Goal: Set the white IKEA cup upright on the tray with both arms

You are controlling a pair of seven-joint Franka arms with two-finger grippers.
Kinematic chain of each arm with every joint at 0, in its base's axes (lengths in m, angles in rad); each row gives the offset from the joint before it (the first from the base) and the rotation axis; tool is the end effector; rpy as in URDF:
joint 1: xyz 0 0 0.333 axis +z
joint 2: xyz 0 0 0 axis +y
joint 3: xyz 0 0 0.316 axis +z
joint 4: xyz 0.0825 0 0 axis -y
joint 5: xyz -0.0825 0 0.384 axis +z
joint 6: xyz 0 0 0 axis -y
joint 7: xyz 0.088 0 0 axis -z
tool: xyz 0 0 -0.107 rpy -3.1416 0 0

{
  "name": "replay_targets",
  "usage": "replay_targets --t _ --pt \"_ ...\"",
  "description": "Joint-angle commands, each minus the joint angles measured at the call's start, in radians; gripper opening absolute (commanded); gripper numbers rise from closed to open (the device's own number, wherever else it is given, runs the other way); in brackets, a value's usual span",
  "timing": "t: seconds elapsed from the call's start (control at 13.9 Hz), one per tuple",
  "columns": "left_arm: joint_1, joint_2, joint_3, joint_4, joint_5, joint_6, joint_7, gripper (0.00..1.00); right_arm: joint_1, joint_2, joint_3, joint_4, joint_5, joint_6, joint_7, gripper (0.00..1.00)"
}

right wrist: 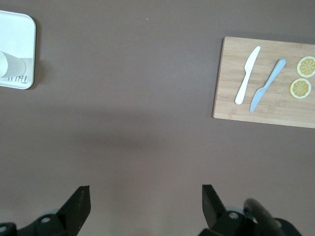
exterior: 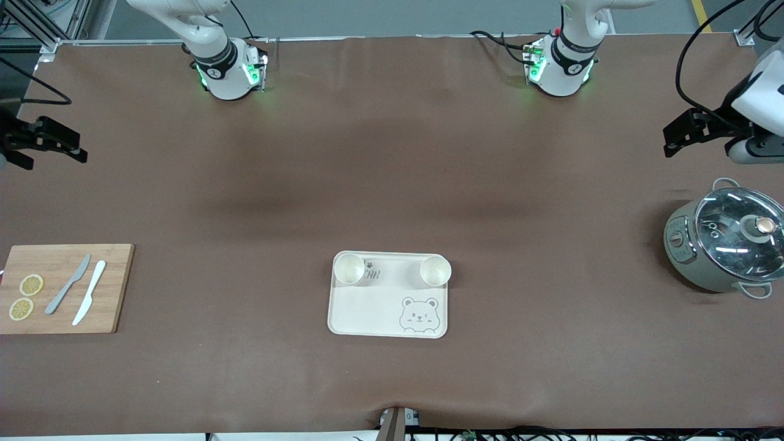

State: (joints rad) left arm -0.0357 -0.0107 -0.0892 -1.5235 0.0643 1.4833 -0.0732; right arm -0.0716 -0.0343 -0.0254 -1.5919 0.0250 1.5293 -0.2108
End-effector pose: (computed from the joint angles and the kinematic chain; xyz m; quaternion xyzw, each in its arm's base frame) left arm 0.5391 -0.0606 0.6452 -0.9991 0.0235 0.0115 0.0338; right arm 0.5371 -0.0497 0.6298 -0.9982 -0.0572 0.0120 0.0149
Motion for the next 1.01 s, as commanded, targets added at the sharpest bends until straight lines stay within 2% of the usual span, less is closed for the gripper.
replay_targets --t 0.0,0.93 --pt "0.002 0.005 -0.030 0.002 -0.012 -0.014 0.013 1.00 -0.017 -0.004 0.016 0.006 -0.020 -0.012 -0.003 1.00" --pt "0.051 -0.025 -0.030 -0.018 -0.032 -0.051 0.138 1.00 -0.037 -0.004 0.013 0.009 -0.019 -0.003 0.001 1.00"
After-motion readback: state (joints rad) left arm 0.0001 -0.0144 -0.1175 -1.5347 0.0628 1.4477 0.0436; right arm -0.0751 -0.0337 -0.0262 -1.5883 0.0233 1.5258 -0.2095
